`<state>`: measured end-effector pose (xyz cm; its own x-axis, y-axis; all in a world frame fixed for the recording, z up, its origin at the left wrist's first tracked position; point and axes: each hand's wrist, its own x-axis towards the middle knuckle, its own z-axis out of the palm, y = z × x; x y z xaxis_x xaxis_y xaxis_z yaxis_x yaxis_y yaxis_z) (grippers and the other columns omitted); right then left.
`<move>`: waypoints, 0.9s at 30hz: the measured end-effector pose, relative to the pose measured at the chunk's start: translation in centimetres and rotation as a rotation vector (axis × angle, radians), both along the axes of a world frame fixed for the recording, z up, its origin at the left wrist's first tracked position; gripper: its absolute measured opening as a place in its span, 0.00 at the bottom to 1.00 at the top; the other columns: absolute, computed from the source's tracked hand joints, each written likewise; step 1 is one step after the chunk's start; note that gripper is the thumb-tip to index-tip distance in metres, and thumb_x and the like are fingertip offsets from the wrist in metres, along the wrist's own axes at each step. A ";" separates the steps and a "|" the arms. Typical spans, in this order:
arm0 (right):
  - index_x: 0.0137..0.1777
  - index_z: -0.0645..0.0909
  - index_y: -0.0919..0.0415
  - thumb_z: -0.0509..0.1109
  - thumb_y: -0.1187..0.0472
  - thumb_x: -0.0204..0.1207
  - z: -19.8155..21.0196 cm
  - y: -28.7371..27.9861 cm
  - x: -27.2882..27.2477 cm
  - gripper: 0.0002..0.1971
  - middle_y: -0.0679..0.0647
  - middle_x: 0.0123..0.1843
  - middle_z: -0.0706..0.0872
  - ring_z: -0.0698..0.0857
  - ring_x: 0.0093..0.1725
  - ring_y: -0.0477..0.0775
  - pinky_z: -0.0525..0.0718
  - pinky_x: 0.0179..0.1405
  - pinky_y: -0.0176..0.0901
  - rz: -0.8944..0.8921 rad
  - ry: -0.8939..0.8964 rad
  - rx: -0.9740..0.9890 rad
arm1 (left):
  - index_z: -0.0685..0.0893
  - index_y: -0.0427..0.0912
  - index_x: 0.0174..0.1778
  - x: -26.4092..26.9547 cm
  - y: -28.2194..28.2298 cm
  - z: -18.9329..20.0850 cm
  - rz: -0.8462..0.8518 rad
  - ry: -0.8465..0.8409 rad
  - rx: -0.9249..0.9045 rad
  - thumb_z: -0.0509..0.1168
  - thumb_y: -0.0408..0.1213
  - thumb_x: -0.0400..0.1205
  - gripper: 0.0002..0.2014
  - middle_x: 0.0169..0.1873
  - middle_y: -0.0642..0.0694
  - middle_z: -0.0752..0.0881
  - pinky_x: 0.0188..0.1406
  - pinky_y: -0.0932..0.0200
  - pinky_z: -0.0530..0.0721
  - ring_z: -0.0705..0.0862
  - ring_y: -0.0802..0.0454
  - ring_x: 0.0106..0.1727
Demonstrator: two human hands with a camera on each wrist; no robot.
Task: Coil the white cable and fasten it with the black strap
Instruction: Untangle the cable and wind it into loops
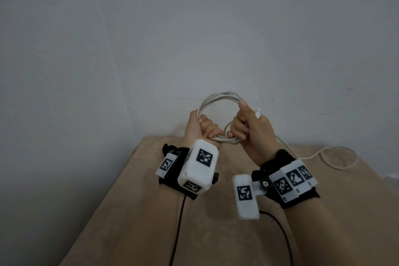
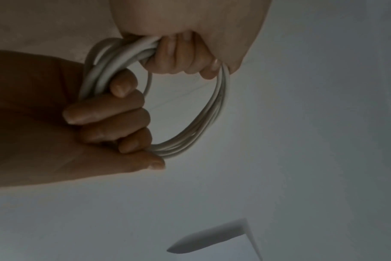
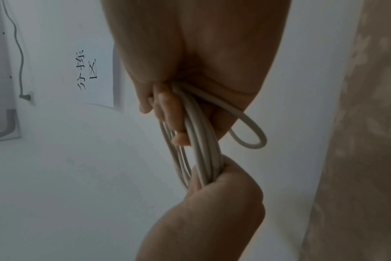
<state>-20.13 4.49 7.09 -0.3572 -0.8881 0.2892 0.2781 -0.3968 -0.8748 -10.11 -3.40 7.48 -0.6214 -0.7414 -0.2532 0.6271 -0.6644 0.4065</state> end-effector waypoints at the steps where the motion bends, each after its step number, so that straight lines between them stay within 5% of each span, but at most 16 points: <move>1: 0.26 0.61 0.55 0.62 0.54 0.83 -0.1 0.0 -0.1 0.24 0.47 0.18 0.59 0.60 0.19 0.47 0.72 0.27 0.41 -0.027 -0.002 0.006 | 0.65 0.44 0.11 -0.1 0.0 0.0 -0.025 -0.026 -0.036 0.54 0.45 0.83 0.30 0.08 0.52 0.57 0.10 0.71 0.54 0.55 0.57 0.07; 7: 0.25 0.59 0.54 0.63 0.56 0.82 -0.2 0.2 -0.9 0.24 0.47 0.17 0.57 0.57 0.16 0.46 0.69 0.20 0.39 -0.056 -0.029 0.098 | 0.67 0.45 0.17 0.7 -0.7 0.3 -0.162 -0.278 -0.341 0.53 0.46 0.83 0.26 0.09 0.53 0.60 0.18 0.67 0.69 0.61 0.57 0.11; 15: 0.25 0.63 0.56 0.64 0.75 0.75 -0.8 0.5 -0.7 0.22 0.47 0.17 0.60 0.58 0.16 0.46 0.60 0.19 0.35 -0.122 0.279 0.320 | 0.77 0.42 0.28 2.5 -0.4 1.2 -0.272 -0.754 -0.971 0.56 0.59 0.83 0.26 0.16 0.52 0.66 0.23 0.60 0.67 0.64 0.55 0.16; 21: 0.35 0.74 0.63 0.65 0.72 0.74 -0.5 0.4 -0.1 0.08 0.50 0.22 0.64 0.62 0.21 0.49 0.62 0.18 0.34 -0.170 0.519 0.424 | 0.74 0.45 0.28 1.9 1.4 1.8 -0.285 -0.913 -1.177 0.63 0.60 0.79 0.23 0.20 0.53 0.63 0.20 0.62 0.55 0.57 0.57 0.19; 24: 0.34 0.78 0.62 0.65 0.72 0.73 0.0 0.5 0.2 0.09 0.49 0.23 0.68 0.65 0.21 0.47 0.65 0.19 0.36 -0.194 0.603 0.471 | 0.82 0.39 0.38 1.6 1.5 1.8 -0.275 -1.001 -1.279 0.67 0.61 0.75 0.25 0.20 0.53 0.64 0.17 0.65 0.57 0.59 0.58 0.18; 27: 0.32 0.76 0.62 0.64 0.72 0.72 0.2 0.4 0.6 0.09 0.51 0.24 0.69 0.66 0.22 0.47 0.67 0.19 0.36 -0.212 0.684 0.539 | 0.77 0.37 0.32 1.3 1.4 1.5 -0.223 -1.082 -1.404 0.68 0.61 0.75 0.27 0.21 0.52 0.64 0.18 0.66 0.60 0.61 0.60 0.17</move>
